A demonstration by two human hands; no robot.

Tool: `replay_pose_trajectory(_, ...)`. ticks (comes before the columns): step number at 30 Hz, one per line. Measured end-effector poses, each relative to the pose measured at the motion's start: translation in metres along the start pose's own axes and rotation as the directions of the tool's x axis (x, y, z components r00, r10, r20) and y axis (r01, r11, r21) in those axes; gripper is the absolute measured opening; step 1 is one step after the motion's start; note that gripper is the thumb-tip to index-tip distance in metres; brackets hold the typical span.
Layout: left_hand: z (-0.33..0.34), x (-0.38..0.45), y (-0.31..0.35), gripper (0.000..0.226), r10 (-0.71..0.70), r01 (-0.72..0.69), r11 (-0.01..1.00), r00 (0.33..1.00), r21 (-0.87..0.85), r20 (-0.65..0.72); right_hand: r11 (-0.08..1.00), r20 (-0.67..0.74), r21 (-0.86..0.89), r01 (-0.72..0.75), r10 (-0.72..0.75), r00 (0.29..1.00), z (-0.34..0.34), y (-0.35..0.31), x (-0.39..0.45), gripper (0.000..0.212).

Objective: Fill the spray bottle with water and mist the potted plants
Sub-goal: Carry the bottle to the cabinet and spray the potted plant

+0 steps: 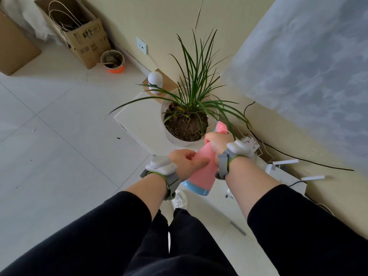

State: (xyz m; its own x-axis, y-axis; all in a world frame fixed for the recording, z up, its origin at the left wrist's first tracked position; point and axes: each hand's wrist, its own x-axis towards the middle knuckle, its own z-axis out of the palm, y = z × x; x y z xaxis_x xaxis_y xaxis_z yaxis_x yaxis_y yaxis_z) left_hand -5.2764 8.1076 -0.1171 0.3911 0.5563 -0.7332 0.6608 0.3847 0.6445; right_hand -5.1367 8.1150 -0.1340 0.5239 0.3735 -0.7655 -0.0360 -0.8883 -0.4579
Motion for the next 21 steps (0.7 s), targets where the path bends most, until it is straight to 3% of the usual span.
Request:
replay_pose_trajectory(3,0.000,0.002,-0.005,0.055,-0.019,0.019,1.000,1.000,-0.002,-0.003,0.999,0.066,-0.034,-0.030,0.032,0.997,0.003,-0.001,0.000,0.025)
replay_pose_trajectory(8,0.001,0.002,-0.014,0.056,-0.045,0.044,0.999,0.999,0.023,0.012,0.995,0.012,-0.085,-0.048,0.049,0.999,0.006,0.012,-0.003,0.022)
replay_pose_trajectory(10,0.001,0.002,-0.016,0.055,-0.054,0.054,0.998,0.998,0.032,0.008,0.980,0.017,-0.193,-0.048,0.052,0.998,0.010,0.010,-0.007,0.022)
replay_pose_trajectory(12,0.000,0.002,-0.017,0.053,-0.061,0.060,0.997,0.998,0.041,0.012,0.988,-0.009,-0.144,-0.063,0.062,0.998,0.011,0.011,-0.002,0.021)
replay_pose_trajectory(18,-0.003,0.004,-0.019,0.055,-0.055,0.055,0.998,0.998,-0.005,-0.013,0.989,0.029,-0.127,0.071,-0.068,0.997,0.017,0.005,-0.002,0.028)
replay_pose_trajectory(21,-0.007,0.007,-0.020,0.055,-0.056,0.053,0.995,0.998,-0.090,-0.029,0.993,-0.010,-0.102,0.066,-0.068,0.998,0.018,-0.006,-0.003,0.010)
